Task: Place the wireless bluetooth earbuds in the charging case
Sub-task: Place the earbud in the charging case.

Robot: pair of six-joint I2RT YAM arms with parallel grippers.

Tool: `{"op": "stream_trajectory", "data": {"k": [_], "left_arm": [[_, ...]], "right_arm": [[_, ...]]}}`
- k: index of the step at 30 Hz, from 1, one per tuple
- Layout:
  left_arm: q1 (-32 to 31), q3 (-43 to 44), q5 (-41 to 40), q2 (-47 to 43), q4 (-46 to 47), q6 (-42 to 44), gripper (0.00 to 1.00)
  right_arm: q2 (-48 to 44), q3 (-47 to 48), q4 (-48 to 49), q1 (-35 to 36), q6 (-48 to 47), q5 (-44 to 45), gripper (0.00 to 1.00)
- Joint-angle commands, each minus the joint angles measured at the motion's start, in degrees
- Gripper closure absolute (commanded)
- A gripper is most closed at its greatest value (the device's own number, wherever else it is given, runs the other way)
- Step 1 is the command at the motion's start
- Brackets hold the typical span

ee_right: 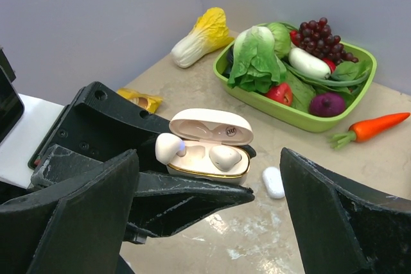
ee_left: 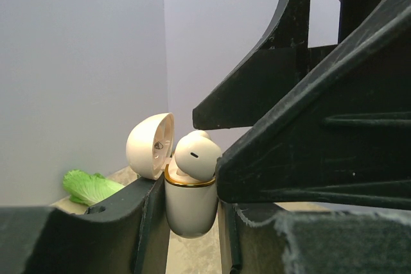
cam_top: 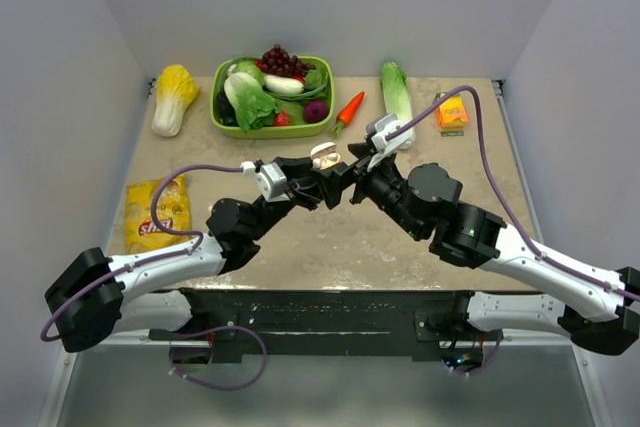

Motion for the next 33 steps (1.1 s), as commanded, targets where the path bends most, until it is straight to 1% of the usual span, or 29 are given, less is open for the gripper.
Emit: {"op": "stream_trajectory", "data": {"k": [1, 10, 33], "left_arm": [[0.0, 2.1, 0.5, -0.6, 2.7, 1.5, 1.0], [0.0, 1.6, 0.7, -1.5, 2.8, 1.6, 1.0], [0.0, 1.2, 0.6, -3.0, 2.5, 1.6, 1.0]], "right_arm": [[-0.4, 1.7, 0.4, 0.0, 0.4, 0.2, 0.06], [-1.0, 1.3, -0.4, 0.0, 0.4, 4.2, 0.07], [-1.7, 1.2, -1.9, -0.1, -0.3, 8.4, 0.07]]}}
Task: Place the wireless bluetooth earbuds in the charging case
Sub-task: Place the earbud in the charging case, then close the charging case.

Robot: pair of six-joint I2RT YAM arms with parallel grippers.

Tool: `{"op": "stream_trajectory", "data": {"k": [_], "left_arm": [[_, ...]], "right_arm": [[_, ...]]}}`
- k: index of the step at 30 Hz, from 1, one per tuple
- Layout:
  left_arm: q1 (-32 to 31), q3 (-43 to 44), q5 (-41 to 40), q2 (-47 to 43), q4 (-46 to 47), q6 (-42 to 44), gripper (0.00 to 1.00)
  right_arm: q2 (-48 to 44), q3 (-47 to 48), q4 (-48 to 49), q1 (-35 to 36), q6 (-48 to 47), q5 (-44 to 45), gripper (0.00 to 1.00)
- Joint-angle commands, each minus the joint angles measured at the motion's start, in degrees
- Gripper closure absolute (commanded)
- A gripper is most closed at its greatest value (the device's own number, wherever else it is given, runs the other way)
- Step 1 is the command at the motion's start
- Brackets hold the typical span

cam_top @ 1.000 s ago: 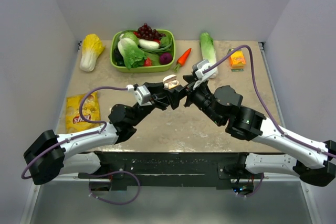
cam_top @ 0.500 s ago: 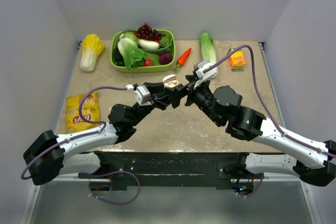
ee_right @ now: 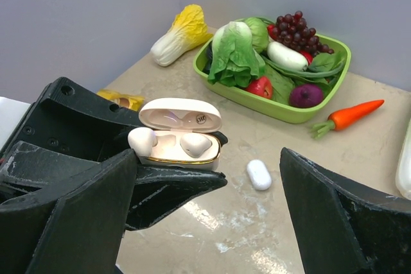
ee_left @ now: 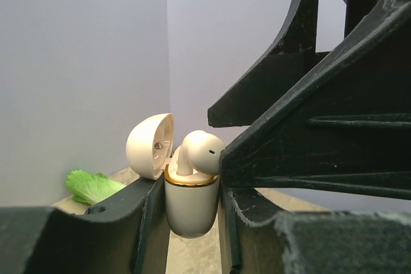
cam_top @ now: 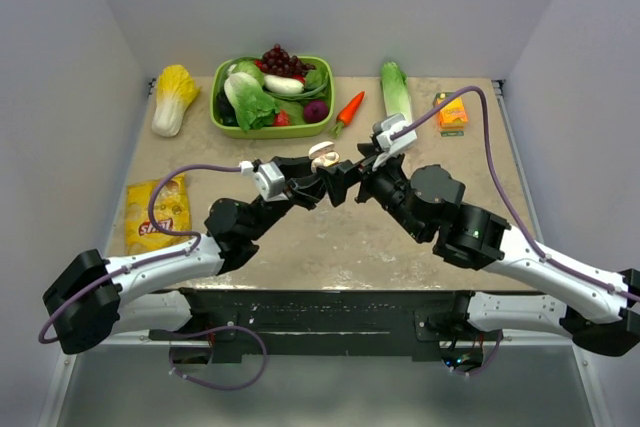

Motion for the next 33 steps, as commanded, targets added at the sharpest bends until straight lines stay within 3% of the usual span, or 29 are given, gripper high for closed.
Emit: {"op": "stream_trajectory", "data": {"k": [1, 16, 22, 25, 28, 30, 32, 33], "left_arm": [[0.0, 1.2, 0.8, -2.2, 3.4, 1.7, 1.0], [0.0, 0.7, 0.9, -3.5, 3.0, 1.5, 1.0], [0.0, 0.5, 0.1, -3.4, 2.0, 1.9, 1.0], [0.0, -0.3, 0.2, -3.6, 2.0, 2.1, 1.0], [0.0, -2.1, 1.1, -4.5, 2.7, 3.2, 1.0], [0.0, -4.0, 3.3, -5.1, 3.8, 4.4, 1.0], [0.0, -5.3, 5.2, -6.0, 4.5, 6.3, 1.0], [0.0, -5.6, 5.7, -6.4, 4.5, 6.7, 1.0]], "right_arm": [[-1.0, 1.2, 0.0, -0.2, -0.3, 3.7, 0.07], [-2.0, 1.5, -0.3, -0.8, -0.3, 5.3, 0.07], [-8.3, -3.6, 6.7, -0.8, -0.3, 0.6, 0.07], [-9.3, -3.5, 7.5, -0.8, -0.3, 2.2, 0.13], [-7.2, -1.1, 6.0, -0.8, -0.1, 3.7, 0.33], [-5.2, 2.2, 2.1, -0.8, 0.1, 4.0, 0.57], [-2.4, 4.9, -1.2, -0.9, 0.2, 4.2, 0.74], [-1.9, 5.4, -1.9, -0.8, 0.2, 4.0, 0.9]]}}
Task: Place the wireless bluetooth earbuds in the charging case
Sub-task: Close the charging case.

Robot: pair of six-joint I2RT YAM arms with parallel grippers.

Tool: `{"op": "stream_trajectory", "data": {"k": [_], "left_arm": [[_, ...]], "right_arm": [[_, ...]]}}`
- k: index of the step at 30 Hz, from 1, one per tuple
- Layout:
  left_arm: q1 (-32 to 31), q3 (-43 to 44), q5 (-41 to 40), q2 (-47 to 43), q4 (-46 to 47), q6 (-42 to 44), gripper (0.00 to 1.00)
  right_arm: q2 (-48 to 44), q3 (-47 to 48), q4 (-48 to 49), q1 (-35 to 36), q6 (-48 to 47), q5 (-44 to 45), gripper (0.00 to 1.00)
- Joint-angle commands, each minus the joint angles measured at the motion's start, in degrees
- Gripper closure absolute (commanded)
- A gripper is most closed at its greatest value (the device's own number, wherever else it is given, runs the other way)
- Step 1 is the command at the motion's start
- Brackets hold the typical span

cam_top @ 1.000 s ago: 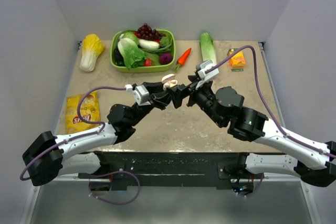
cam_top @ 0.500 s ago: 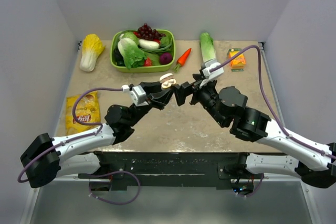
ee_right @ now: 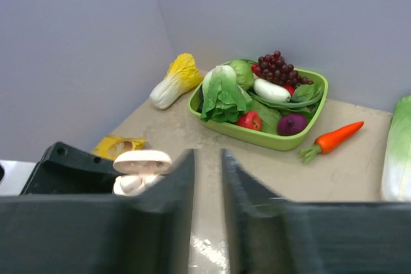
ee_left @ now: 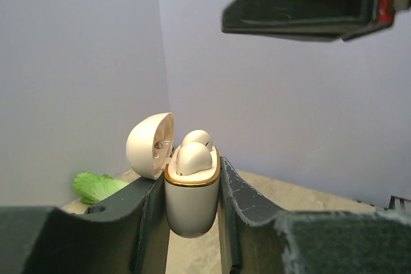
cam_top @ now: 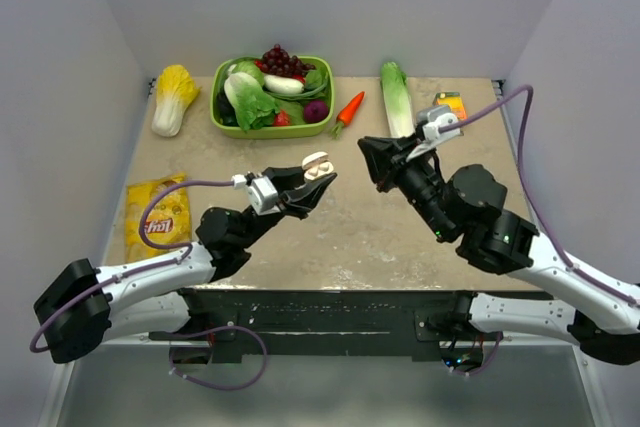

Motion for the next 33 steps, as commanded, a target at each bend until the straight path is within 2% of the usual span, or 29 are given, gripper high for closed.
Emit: {"op": "stream_trajectory", "data": {"k": [1, 2, 6, 10, 21, 33], "left_arm": [[0.0, -2.4, 4.6, -3.0, 4.2, 4.8, 1.0], [0.1, -2.7, 6.2, -3.2, 4.1, 5.2, 1.0], [0.1, -2.0, 11.6, -3.7, -3.0, 6.9, 1.0], [0.1, -2.8, 14.8, -3.6, -4.5, 6.9, 1.0], [0.1, -2.7, 13.3, -3.7, -5.3, 7.0, 1.0], [0.1, -2.2, 9.1, -4.3, -4.5, 6.5, 1.0]], "right_arm": [[4.4, 5.4, -5.4, -0.2, 0.4, 0.3, 0.97], [5.5, 6.6, -6.1, -0.2, 0.7, -0.2, 1.0], [8.7, 9.3, -9.8, -0.2, 0.7, -3.4, 1.0], [11.7, 10.7, -12.8, -0.2, 0.8, -7.4, 1.0], [13.4, 10.1, -15.4, -0.2, 2.1, -14.1, 1.0], [11.4, 5.9, -16.4, -0.2, 4.4, -16.5, 1.0]]}}
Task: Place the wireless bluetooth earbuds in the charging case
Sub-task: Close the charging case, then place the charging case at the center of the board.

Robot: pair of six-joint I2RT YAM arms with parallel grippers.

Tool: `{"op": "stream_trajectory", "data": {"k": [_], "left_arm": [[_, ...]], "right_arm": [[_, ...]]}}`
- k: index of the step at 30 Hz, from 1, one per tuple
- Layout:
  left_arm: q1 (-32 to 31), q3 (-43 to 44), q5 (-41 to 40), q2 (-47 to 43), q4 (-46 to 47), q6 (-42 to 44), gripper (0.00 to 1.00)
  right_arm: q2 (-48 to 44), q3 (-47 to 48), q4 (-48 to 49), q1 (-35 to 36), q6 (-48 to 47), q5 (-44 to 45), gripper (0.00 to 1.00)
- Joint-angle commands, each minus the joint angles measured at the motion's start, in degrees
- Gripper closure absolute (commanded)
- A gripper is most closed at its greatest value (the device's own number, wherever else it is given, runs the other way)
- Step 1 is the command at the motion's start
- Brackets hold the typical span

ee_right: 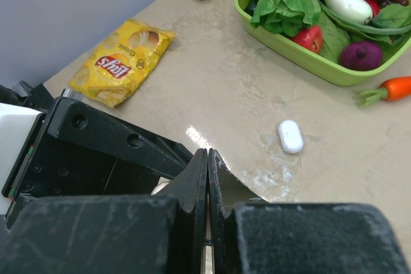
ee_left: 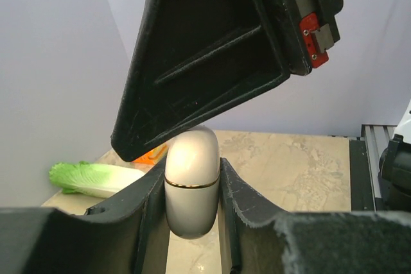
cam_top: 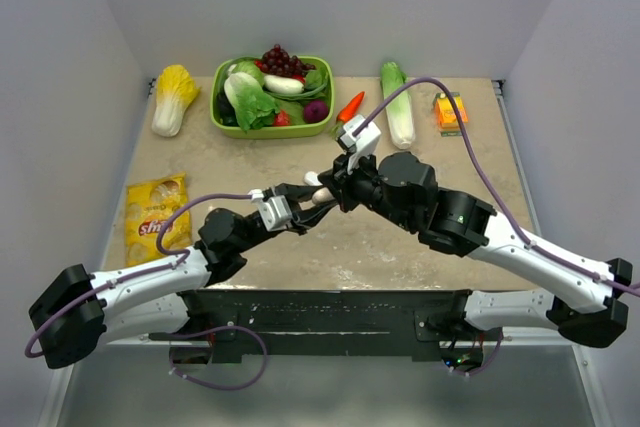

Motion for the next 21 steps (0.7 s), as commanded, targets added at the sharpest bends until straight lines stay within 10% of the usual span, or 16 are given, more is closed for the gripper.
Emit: {"op": "stream_trajectory", "data": {"k": [1, 5, 9, 21], "left_arm": [[0.1, 0.7, -2.4, -1.2, 3.8, 0.7, 1.0], [0.1, 0.7, -5.9, -0.7, 3.4, -1.8, 1.0], [0.2, -1.1, -15.7, 4.9, 1.4, -19.2, 1.0], [11.1, -9.8, -17.8, 27.2, 5.5, -54.7, 1.0]], "right_arm": [[-1.4, -1.3, -1.2, 0.0, 1.5, -1.5, 1.0], [-4.7, -3.4, 0.1, 0.0, 5.0, 11.3, 1.0], [-15.7, -13.2, 13.3, -0.1, 5.0, 23.1, 0.73], [-17.1, -21.7, 10.4, -0.2, 10.4, 20.6, 0.53]]}}
